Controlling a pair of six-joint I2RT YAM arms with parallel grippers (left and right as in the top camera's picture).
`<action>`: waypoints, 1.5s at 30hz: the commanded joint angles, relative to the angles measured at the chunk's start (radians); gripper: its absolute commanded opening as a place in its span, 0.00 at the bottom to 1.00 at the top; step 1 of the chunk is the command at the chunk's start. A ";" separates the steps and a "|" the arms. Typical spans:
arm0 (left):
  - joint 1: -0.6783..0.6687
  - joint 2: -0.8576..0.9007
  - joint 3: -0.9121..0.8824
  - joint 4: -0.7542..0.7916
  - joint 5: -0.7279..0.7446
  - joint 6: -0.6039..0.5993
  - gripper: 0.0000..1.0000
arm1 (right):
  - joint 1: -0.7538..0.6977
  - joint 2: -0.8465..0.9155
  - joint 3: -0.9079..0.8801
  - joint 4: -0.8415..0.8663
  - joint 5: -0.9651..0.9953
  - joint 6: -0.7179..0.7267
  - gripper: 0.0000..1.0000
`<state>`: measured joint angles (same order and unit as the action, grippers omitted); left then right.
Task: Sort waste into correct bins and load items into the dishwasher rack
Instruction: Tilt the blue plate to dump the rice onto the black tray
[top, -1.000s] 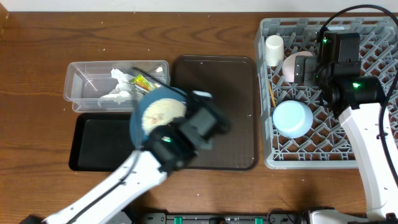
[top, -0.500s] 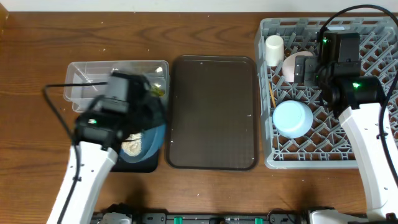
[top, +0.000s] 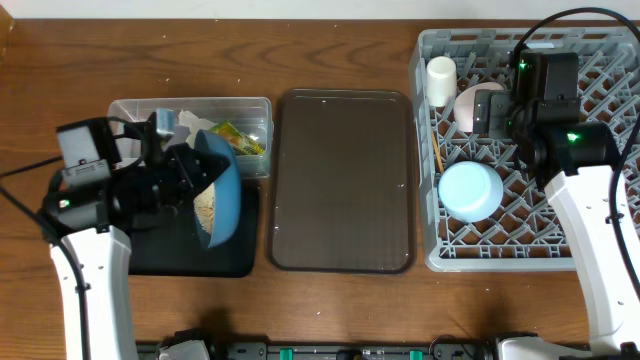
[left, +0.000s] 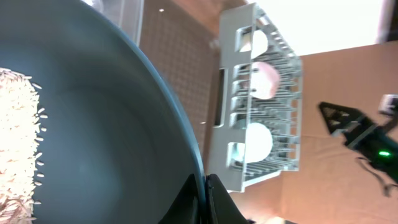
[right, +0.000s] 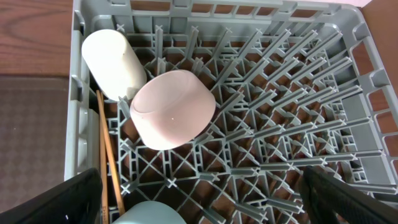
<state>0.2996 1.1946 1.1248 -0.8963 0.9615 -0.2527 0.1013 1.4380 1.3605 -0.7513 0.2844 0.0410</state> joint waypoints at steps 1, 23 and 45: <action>0.045 -0.019 -0.004 -0.008 0.109 0.043 0.06 | -0.003 0.004 0.008 -0.001 0.003 0.007 0.99; 0.336 -0.019 -0.124 -0.016 0.460 0.142 0.06 | -0.003 0.004 0.008 -0.001 0.003 0.007 0.99; 0.529 -0.029 -0.245 -0.108 0.612 0.209 0.06 | -0.003 0.004 0.008 -0.001 0.003 0.007 0.99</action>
<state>0.8238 1.1904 0.8776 -0.9985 1.5238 -0.0921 0.1013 1.4380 1.3605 -0.7513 0.2848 0.0410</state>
